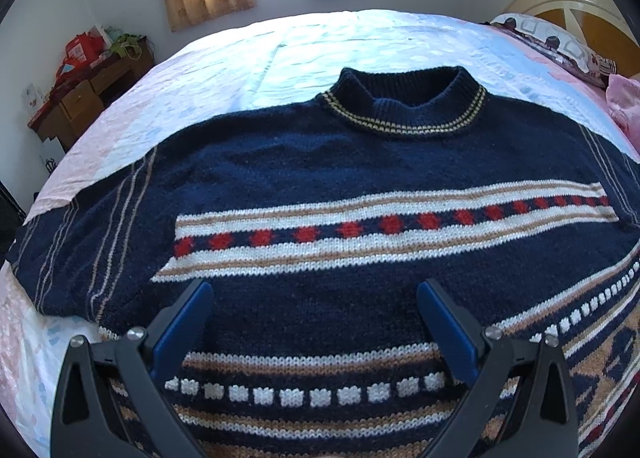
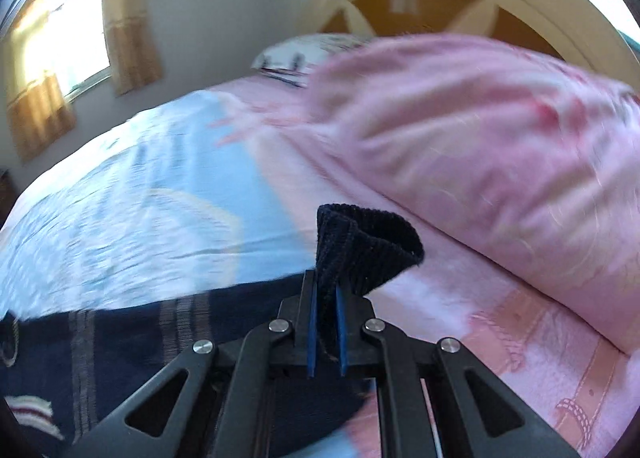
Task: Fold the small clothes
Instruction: 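Lift the held sleeve and fold it across the sweater body toward the left tool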
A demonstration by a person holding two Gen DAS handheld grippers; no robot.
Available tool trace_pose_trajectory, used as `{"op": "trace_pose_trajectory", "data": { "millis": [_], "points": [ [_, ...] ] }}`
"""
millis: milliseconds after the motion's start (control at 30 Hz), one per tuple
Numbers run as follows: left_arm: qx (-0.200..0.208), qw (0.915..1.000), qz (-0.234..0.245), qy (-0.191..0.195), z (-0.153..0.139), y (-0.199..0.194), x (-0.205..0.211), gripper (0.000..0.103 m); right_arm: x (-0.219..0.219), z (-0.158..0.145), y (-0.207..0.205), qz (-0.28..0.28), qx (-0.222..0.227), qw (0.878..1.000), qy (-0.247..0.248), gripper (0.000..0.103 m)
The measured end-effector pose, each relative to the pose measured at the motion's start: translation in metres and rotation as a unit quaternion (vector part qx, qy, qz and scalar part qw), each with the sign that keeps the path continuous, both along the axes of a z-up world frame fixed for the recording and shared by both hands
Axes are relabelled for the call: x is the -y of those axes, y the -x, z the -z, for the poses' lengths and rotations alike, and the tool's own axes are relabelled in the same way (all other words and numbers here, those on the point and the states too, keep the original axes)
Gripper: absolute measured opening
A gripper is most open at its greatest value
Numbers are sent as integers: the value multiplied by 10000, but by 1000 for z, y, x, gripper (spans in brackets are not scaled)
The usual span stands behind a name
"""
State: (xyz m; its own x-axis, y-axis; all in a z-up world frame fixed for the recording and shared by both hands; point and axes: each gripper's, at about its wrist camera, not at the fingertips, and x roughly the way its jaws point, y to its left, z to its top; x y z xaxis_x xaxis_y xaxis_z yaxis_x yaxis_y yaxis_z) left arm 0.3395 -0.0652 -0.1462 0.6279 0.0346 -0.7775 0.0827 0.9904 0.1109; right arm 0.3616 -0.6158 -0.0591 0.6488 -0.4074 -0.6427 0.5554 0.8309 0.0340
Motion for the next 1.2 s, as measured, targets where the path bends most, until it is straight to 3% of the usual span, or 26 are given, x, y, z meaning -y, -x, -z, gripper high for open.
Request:
{"op": "trace_pose_trajectory", "data": {
  "millis": [300, 533, 800, 1033, 1067, 1133, 1200],
  "points": [
    [41, 9999, 30, 119, -1, 2, -3, 103, -117, -21, -24, -1218, 147, 9920, 295, 7],
    [25, 9994, 77, 345, -2, 2, -6, 103, -223, -21, -37, -2342, 145, 9705, 559, 7],
    [96, 9993, 134, 346, -3, 5, -5, 103, -329, 16, -38, -3359, -8, 9394, 686, 7],
    [85, 9994, 256, 223, -4, 5, 3, 103, -360, 49, -40, -3743, -226, 9260, 431, 8],
    [60, 9994, 296, 183, -6, 5, 5, 103, -361, 51, -40, -3805, -253, 9238, 353, 10],
    [29, 9993, 341, 165, -11, 6, 7, 103, -360, 52, -37, -3955, -293, 9179, 129, 24],
    [56, 9989, 414, 228, -22, 8, 11, 103, -354, 45, -27, -4066, -201, 9134, -49, 53]
  ]
}}
